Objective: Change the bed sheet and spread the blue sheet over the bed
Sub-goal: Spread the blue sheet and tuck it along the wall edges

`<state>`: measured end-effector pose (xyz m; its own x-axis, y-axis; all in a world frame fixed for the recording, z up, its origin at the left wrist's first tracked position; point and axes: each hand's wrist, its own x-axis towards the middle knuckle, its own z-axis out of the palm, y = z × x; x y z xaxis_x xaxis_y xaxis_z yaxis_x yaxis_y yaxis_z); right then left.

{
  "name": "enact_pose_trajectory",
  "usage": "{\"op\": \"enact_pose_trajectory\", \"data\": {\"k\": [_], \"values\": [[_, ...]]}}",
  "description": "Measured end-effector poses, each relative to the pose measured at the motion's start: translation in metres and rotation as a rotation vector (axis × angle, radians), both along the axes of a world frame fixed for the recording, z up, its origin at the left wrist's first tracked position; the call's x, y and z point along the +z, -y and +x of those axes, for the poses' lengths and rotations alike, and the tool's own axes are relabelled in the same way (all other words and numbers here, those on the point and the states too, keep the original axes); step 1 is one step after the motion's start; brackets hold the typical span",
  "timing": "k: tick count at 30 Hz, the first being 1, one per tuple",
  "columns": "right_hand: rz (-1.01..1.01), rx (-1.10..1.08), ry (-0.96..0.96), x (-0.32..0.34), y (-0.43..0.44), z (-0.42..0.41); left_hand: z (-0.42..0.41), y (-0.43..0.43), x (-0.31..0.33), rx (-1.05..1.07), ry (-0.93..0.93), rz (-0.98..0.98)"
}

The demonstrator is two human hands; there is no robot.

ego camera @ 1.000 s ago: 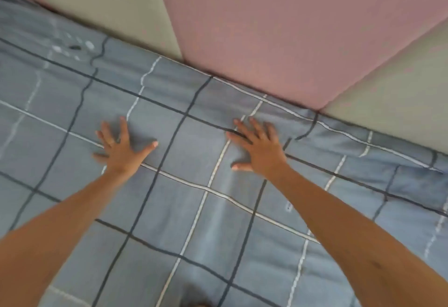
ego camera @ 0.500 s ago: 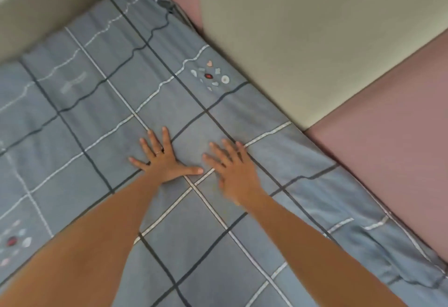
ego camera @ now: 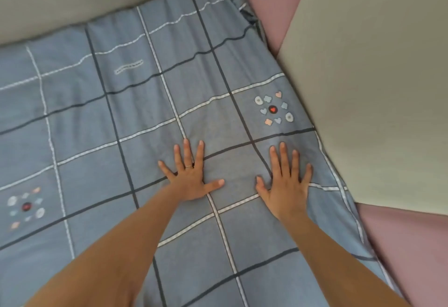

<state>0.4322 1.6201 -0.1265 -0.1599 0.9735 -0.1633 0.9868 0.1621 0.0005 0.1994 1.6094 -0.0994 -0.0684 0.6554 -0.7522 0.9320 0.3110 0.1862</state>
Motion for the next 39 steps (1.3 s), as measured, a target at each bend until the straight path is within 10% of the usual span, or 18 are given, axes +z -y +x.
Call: {"op": "enact_pose_trajectory", "data": {"k": [10, 13, 17, 22, 34, 39], "values": [[-0.291, -0.201, 0.160, 0.036, -0.020, -0.033, -0.012, -0.005, 0.008, 0.014, 0.121, 0.009], [0.037, -0.412, -0.057, 0.064, -0.045, -0.078, -0.039, -0.010, 0.023, 0.156, 0.198, 0.279], [0.276, 0.224, -0.232, 0.079, -0.102, -0.166, -0.133, -0.091, 0.045, 0.504, 0.020, 0.498], [-0.112, 0.765, 0.171, 0.056, -0.168, -0.208, -0.172, -0.174, 0.042, 0.652, 0.040, 0.233], [-0.333, -0.009, 0.246, 0.058, -0.234, -0.223, -0.156, -0.236, 0.036, 0.651, 0.033, -0.163], [-0.062, 0.602, -0.041, 0.065, -0.230, -0.258, -0.147, -0.242, 0.028, 0.702, -0.047, -0.134]]}}
